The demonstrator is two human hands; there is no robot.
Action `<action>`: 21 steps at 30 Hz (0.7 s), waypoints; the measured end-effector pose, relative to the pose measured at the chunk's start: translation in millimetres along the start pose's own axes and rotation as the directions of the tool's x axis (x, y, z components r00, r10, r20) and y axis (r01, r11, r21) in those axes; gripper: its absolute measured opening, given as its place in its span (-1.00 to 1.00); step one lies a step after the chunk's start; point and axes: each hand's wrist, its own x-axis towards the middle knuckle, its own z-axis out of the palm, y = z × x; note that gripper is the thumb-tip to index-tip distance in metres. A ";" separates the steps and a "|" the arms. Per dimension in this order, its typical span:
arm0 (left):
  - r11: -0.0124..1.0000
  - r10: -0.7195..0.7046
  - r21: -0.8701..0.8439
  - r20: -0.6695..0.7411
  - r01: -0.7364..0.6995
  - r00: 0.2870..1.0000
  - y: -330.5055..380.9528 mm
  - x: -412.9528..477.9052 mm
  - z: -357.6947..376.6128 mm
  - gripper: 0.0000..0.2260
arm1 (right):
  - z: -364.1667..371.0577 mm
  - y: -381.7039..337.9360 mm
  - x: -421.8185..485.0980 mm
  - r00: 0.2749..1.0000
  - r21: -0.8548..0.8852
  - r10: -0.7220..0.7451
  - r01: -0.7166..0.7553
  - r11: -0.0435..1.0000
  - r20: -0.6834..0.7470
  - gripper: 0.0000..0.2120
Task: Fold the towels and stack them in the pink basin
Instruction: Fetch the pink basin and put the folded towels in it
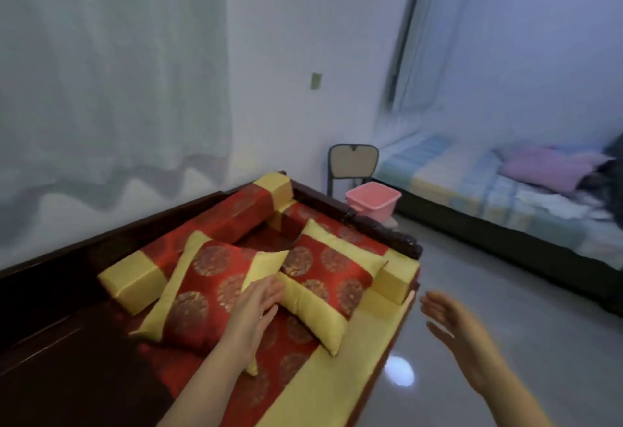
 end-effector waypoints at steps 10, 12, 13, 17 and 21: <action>0.989 -0.113 0.094 -0.050 0.117 0.992 -91.5 102.5 231.9 -0.70 | -277.3 7.3 169.5 0.986 0.094 0.115 -0.104 0.990 -0.119 -0.73; 0.985 -0.130 0.100 -0.106 0.141 0.986 -100.4 124.8 259.8 -0.70 | -306.6 6.8 213.0 0.986 0.133 0.118 -0.102 0.986 -0.120 -0.73; 0.982 -0.142 0.106 -0.136 0.157 0.980 -105.0 138.5 276.1 -0.71 | -319.8 5.8 234.3 0.986 0.152 0.123 -0.106 0.983 -0.110 -0.74; 0.985 -0.151 0.058 -0.196 0.165 0.969 -124.8 209.0 344.5 -0.73 | -355.2 -8.3 332.1 0.990 0.134 0.126 -0.117 0.984 -0.063 -0.76; 0.987 -0.143 0.042 -0.189 0.154 0.972 -138.2 314.3 433.4 -0.72 | -385.2 -34.2 441.4 0.992 0.139 0.122 -0.118 0.983 -0.020 -0.76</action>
